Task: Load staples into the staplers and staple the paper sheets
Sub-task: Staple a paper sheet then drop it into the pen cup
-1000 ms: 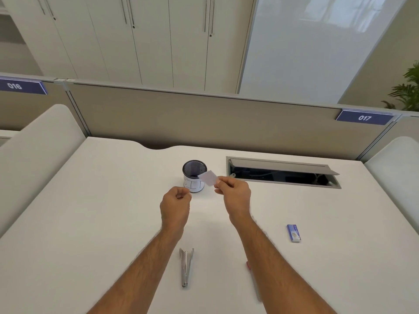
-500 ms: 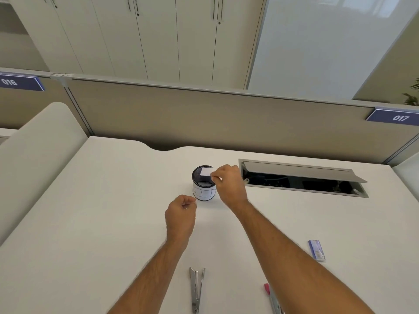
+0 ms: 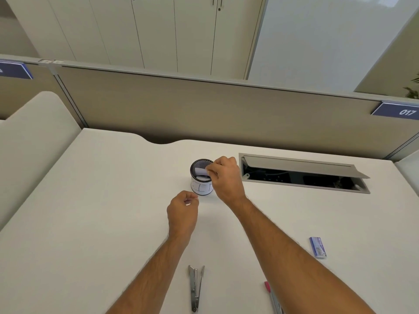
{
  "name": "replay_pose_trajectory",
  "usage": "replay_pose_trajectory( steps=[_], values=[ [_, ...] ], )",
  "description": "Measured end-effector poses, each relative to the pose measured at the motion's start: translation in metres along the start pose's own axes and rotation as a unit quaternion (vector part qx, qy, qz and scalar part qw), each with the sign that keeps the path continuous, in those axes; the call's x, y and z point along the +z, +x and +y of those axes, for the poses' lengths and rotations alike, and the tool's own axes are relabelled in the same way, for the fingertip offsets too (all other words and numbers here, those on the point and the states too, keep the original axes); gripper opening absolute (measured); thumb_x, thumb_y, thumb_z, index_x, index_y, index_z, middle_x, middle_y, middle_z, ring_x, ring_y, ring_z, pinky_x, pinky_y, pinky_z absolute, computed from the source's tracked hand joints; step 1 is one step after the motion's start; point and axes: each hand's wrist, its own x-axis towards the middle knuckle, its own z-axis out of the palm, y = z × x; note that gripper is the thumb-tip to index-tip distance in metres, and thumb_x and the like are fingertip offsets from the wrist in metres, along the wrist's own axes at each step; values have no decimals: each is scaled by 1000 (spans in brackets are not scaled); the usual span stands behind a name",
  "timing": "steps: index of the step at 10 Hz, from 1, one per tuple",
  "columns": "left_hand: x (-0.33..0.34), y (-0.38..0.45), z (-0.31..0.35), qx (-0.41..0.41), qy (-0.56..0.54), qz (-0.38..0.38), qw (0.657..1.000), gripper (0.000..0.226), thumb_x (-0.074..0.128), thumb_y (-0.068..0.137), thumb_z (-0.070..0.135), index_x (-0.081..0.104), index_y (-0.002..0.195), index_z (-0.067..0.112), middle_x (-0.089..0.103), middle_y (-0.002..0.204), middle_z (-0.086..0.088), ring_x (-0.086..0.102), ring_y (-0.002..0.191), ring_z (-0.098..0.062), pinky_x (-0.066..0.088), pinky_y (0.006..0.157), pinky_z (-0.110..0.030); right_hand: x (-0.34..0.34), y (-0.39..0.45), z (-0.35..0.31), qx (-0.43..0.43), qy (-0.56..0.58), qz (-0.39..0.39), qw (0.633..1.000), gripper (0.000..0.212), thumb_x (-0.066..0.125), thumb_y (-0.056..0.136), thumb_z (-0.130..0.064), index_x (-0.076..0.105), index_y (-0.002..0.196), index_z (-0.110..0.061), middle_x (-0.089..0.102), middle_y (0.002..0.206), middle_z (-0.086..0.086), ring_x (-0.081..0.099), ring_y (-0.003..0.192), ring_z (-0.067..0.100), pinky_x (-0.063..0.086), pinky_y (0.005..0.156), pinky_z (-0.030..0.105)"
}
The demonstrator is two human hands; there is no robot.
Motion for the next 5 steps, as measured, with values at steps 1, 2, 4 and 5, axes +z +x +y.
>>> replay_pose_trajectory(
  steps=[1, 2, 4, 5],
  values=[
    [-1, -1, 1, 1, -1, 2, 1000, 16, 63, 91, 10, 73, 87, 21, 74, 90, 5, 68, 92, -16, 47, 66, -25, 6, 2, 4, 7, -24, -25, 999, 22, 59, 102, -19, 80, 108, -14, 66, 106, 6, 49, 105, 29, 47, 87, 45],
    [-4, 0, 2, 7, -6, 4, 1000, 16, 63, 91, 9, 74, 89, 20, 74, 90, 5, 68, 93, -16, 48, 72, -27, 11, 4, 6, 12, -46, -38, 998, 23, 58, 103, -21, 80, 111, -17, 64, 108, 4, 48, 108, 28, 45, 89, 42],
    [-9, 2, 3, 17, -3, 11, 1000, 15, 63, 92, 8, 74, 90, 19, 74, 92, 7, 67, 95, -13, 47, 68, -22, 20, 9, 13, 27, -94, -63, 993, 26, 56, 102, -24, 79, 114, -23, 56, 124, 4, 41, 117, 27, 38, 92, 39],
    [-12, 3, -1, 22, -7, 9, 1000, 16, 63, 92, 8, 74, 89, 21, 73, 92, 9, 67, 94, -11, 46, 65, -20, 22, 7, 17, 30, -67, -76, 994, 29, 55, 99, -25, 78, 116, -23, 53, 129, 5, 38, 121, 28, 36, 95, 42]
  ],
)
